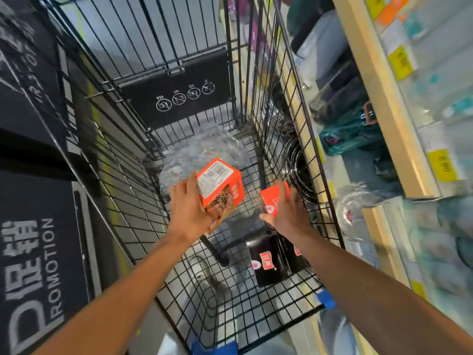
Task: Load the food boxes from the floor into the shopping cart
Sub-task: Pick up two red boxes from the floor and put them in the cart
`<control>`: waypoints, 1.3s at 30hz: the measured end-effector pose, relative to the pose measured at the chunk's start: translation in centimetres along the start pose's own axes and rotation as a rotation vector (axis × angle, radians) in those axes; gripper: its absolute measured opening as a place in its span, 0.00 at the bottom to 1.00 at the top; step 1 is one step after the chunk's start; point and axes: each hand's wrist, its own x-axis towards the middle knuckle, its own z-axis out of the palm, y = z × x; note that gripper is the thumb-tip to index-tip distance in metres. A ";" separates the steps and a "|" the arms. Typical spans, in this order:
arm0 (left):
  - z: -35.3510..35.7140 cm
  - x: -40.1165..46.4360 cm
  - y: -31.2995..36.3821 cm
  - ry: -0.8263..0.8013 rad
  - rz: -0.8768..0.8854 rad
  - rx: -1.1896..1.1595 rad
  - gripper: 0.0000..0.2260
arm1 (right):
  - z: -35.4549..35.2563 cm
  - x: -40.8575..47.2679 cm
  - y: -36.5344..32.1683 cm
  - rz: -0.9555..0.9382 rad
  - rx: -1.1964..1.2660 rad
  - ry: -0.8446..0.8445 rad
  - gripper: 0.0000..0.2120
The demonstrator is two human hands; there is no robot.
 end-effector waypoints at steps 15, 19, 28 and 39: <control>4.1 0.1 4.5 -0.328 -0.257 0.025 0.37 | -4.1 -3.9 3.1 -0.282 0.095 0.033 0.48; 6.3 0.6 6.1 -0.395 -0.250 0.062 0.25 | -5.8 -5.0 3.8 -0.316 0.104 0.056 0.43; 9.8 2.3 8.2 -0.662 -0.350 0.189 0.31 | -6.5 -5.7 5.3 -0.317 0.166 0.051 0.41; 10.3 0.1 8.2 -0.683 -0.386 -0.283 0.37 | -6.5 -5.4 6.0 -0.248 0.121 0.007 0.40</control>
